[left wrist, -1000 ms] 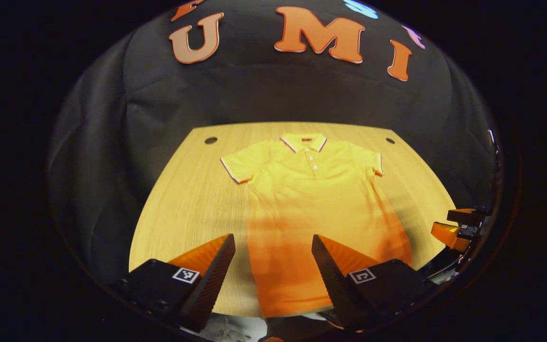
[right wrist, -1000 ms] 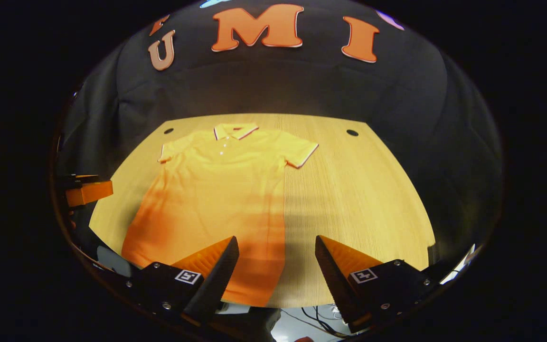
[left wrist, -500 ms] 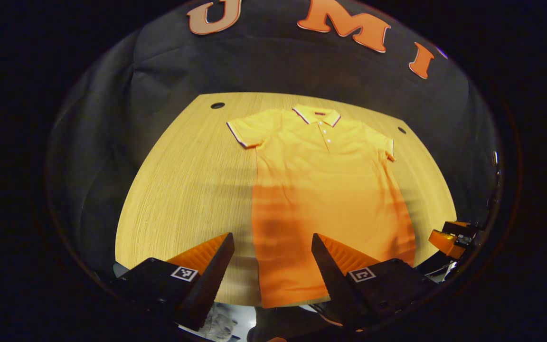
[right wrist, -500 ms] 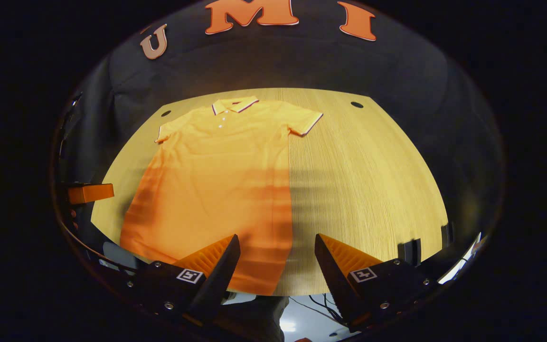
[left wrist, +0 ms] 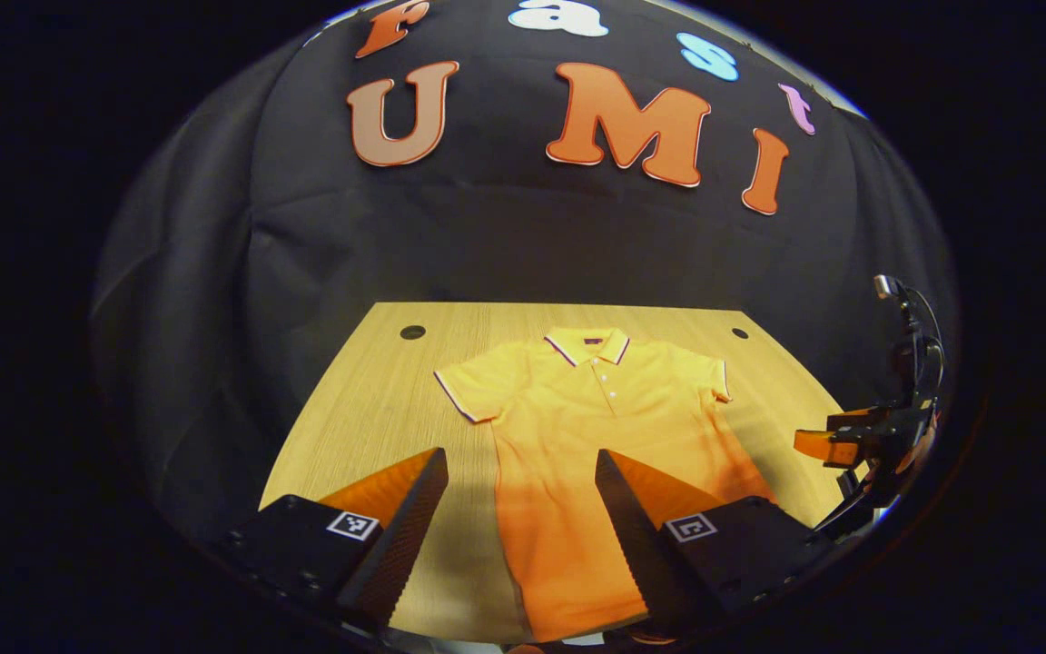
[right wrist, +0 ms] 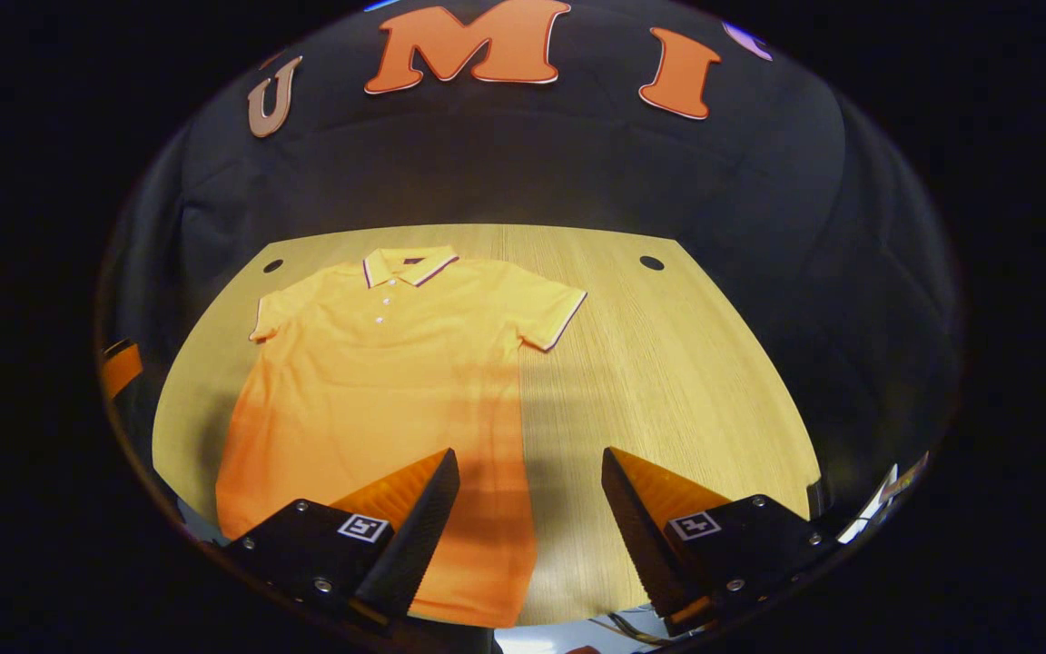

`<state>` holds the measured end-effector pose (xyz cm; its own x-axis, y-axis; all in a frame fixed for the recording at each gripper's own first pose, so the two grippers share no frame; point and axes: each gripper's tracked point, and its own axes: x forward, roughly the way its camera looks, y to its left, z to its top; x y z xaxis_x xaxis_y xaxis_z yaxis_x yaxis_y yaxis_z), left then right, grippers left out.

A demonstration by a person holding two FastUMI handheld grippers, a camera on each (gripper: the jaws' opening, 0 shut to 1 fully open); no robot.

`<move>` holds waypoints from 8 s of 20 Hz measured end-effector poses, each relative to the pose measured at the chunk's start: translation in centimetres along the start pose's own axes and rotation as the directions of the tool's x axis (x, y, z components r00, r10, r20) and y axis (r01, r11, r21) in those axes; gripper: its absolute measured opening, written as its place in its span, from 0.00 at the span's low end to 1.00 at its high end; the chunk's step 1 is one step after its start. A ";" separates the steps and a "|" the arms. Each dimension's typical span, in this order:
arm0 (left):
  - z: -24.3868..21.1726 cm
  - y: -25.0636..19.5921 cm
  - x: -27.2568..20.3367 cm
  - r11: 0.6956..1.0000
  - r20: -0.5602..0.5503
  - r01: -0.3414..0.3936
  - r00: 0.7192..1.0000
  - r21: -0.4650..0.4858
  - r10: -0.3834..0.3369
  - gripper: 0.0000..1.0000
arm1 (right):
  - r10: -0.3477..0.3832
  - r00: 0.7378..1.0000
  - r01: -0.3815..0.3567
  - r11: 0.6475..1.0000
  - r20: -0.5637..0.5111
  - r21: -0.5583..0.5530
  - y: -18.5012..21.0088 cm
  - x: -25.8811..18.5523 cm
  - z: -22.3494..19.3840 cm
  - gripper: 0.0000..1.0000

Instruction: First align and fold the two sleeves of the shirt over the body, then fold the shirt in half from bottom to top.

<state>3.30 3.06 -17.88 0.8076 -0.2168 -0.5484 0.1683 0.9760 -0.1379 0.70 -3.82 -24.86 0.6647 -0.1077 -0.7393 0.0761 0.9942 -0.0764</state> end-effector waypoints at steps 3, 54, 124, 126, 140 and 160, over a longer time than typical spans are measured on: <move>1.2 0.5 -0.7 0.998 0.033 -0.067 0.997 -0.003 0.067 0.98 | 0.018 1.000 -0.018 1.000 -0.020 -0.010 -0.5 3.5 2.3 0.96; -0.4 -0.6 -0.7 0.965 -0.049 -0.253 0.967 -0.066 0.250 0.98 | 0.216 0.910 -0.122 0.955 -0.354 0.269 3.0 22.2 14.3 0.05; -0.4 10.6 35.3 0.966 -0.673 -0.181 0.739 -0.185 0.009 0.06 | 0.027 0.979 -0.071 0.973 0.200 0.220 -4.4 -2.4 14.5 0.99; 1.5 9.7 34.7 0.974 -0.640 -0.142 0.768 -0.175 -0.002 0.06 | 0.026 0.979 -0.072 0.972 0.203 0.224 -4.6 -2.4 14.7 0.99; 7.1 -5.0 34.3 0.986 -0.564 0.166 0.814 -0.003 -0.139 0.09 | 0.045 0.977 -0.092 0.971 0.206 0.222 -5.7 -2.6 14.0 0.99; 15.1 -9.4 18.8 0.984 -0.062 0.154 0.987 0.086 -0.149 0.98 | 0.120 0.916 -0.144 0.989 0.382 0.035 -5.1 -4.4 17.8 0.99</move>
<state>25.41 -9.90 -14.40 0.7368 -0.3604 -0.5721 0.3383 0.9291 -0.1496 10.63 -8.49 -9.36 0.9023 0.0182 -0.4308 0.0059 0.9985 0.0547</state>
